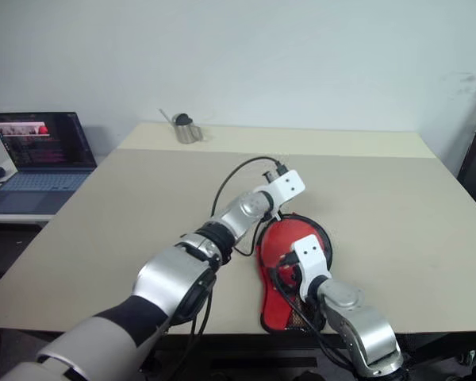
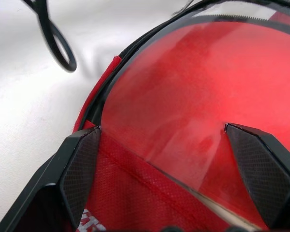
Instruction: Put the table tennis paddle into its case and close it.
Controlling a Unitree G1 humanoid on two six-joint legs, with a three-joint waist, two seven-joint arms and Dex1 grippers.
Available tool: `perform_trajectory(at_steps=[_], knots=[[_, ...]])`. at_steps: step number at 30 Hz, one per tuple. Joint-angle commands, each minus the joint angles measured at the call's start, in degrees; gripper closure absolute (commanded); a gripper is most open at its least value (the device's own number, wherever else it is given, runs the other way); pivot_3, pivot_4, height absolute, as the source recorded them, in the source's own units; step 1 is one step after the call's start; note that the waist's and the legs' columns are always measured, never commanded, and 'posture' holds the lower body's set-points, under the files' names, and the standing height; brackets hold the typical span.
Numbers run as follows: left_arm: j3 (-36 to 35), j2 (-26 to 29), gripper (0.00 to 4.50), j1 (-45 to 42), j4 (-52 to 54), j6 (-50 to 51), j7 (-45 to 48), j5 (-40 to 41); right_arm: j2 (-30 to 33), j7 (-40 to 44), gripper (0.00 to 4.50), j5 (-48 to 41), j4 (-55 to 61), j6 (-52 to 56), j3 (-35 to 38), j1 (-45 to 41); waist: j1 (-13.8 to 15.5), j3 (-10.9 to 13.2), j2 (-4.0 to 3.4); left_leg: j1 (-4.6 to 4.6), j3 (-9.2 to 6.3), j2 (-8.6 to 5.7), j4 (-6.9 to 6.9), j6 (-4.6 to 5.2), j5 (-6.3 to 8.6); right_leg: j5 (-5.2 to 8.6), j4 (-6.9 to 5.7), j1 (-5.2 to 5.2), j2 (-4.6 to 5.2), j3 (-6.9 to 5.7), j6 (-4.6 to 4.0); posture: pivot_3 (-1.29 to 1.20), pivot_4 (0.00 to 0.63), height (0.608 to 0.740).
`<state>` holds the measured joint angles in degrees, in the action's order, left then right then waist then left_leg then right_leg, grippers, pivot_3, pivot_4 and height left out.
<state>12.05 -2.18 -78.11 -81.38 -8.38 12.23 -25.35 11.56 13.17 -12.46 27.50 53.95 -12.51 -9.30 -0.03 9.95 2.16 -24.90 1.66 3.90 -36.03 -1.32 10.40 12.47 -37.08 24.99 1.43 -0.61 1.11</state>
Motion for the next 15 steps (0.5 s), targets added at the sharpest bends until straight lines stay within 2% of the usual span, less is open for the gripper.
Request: perform_trajectory(at_steps=[1,5,9,15], knots=[[0.5,-1.4,4.11,-5.2,2.1,-3.6,-4.0,-1.4,-0.4,-0.4,0.0,-0.5,-1.5,4.1,-1.4,2.8,0.0,0.0,0.0,-0.02,0.0,0.0,0.0,-0.02,0.01,0.0,0.04,-0.01,0.01,0.0,0.01,0.0,0.15,0.74],[0.5,-3.1,4.11,-6.2,2.0,-3.7,-4.6,-2.4,-0.7,-1.2,0.0,-0.6,-0.5,4.8,-1.3,3.4,0.1,0.0,0.01,-0.03,0.01,-0.02,0.02,-0.07,0.04,0.0,0.09,-0.01,0.02,0.0,0.01,0.0,0.15,0.74],[2.8,-6.5,4.11,-3.2,1.8,-4.9,1.7,-4.0,-0.8,-2.0,0.0,-0.1,-0.1,4.2,-1.3,3.7,0.3,0.0,0.01,-0.05,0.01,-0.05,0.03,-0.09,0.05,0.0,0.13,-0.01,0.05,0.0,0.01,0.0,0.15,0.74],[4.3,-7.2,4.11,0.9,1.8,-5.2,4.7,-5.1,-1.2,-2.9,0.0,0.5,-0.7,3.6,-1.0,3.2,0.3,0.0,0.01,-0.05,0.01,-0.09,0.02,-0.09,0.06,0.0,0.12,-0.03,0.1,0.0,0.01,0.0,0.15,0.74]])
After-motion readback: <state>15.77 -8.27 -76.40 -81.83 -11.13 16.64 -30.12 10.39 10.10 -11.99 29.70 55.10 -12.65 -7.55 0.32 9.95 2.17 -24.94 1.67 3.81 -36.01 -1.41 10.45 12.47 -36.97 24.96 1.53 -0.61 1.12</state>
